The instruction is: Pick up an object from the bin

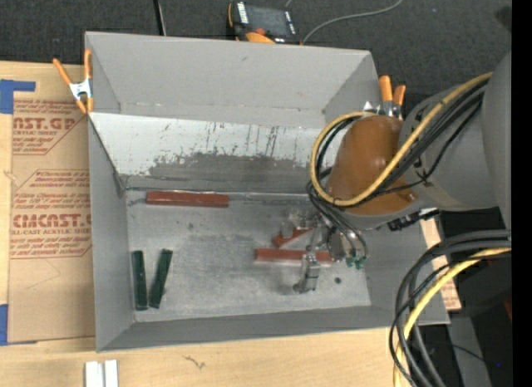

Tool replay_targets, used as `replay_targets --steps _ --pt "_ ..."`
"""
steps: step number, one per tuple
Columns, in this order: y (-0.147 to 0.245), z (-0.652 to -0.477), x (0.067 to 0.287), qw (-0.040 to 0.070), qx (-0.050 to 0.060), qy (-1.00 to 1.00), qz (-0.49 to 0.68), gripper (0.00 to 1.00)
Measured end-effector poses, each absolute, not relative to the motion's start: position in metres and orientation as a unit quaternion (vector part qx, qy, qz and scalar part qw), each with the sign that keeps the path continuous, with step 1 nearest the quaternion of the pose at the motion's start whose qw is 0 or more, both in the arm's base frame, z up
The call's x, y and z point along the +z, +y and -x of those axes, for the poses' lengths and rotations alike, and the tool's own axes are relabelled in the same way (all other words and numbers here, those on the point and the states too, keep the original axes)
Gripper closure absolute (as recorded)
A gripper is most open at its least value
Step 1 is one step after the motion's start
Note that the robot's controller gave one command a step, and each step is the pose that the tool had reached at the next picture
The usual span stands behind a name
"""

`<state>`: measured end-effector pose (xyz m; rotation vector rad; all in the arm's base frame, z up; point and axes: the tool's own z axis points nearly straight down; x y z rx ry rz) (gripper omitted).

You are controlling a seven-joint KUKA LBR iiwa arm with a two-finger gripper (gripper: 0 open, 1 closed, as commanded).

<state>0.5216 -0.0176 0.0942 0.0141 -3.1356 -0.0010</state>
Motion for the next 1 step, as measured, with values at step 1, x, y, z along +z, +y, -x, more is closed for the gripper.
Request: replay_targets --steps 1 --pt "-0.0138 -0.5058 0.0691 -0.001 0.000 -1.000 -0.012 0.00"
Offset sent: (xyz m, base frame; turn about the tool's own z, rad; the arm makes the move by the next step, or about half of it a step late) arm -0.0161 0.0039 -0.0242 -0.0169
